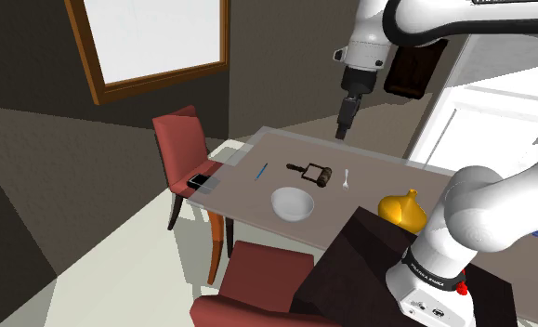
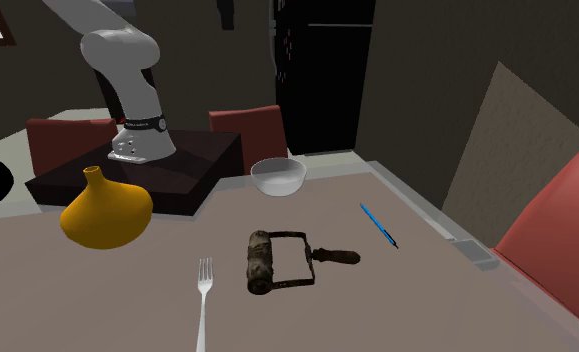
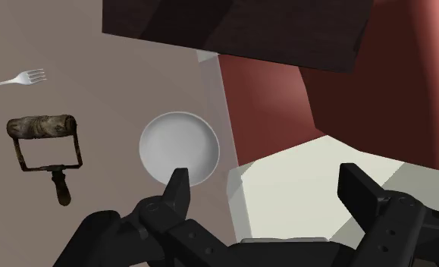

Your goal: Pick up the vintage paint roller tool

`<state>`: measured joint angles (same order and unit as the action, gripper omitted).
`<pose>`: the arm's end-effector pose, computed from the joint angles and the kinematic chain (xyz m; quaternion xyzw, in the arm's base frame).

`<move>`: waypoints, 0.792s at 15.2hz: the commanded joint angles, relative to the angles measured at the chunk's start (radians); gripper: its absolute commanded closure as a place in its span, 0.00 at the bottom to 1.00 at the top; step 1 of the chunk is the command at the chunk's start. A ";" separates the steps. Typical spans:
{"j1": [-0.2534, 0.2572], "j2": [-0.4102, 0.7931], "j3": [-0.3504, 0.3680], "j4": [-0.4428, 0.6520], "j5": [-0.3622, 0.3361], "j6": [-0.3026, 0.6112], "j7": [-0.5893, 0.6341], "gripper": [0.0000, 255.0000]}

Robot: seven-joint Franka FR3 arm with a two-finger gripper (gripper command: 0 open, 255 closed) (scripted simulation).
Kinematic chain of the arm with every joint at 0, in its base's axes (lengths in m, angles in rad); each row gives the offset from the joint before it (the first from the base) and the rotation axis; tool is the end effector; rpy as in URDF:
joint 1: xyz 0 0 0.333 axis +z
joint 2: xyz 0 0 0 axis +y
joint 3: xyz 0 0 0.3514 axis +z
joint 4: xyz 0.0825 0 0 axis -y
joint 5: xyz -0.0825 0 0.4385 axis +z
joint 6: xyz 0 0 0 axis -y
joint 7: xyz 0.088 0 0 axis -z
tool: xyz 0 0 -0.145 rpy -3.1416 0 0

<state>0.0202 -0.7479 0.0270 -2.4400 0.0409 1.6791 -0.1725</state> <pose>0.3523 0.0232 0.5293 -0.9945 -0.1036 0.0058 0.0115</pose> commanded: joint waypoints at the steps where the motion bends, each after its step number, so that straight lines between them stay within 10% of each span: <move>1: 0.000 0.000 0.000 0.000 0.000 0.000 0.000 0.00; 12: -0.078 0.232 -0.102 -0.104 -0.100 0.367 -0.104 0.00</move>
<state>-0.0494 -0.5433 -0.0639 -2.5349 -0.0498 2.0039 -0.2665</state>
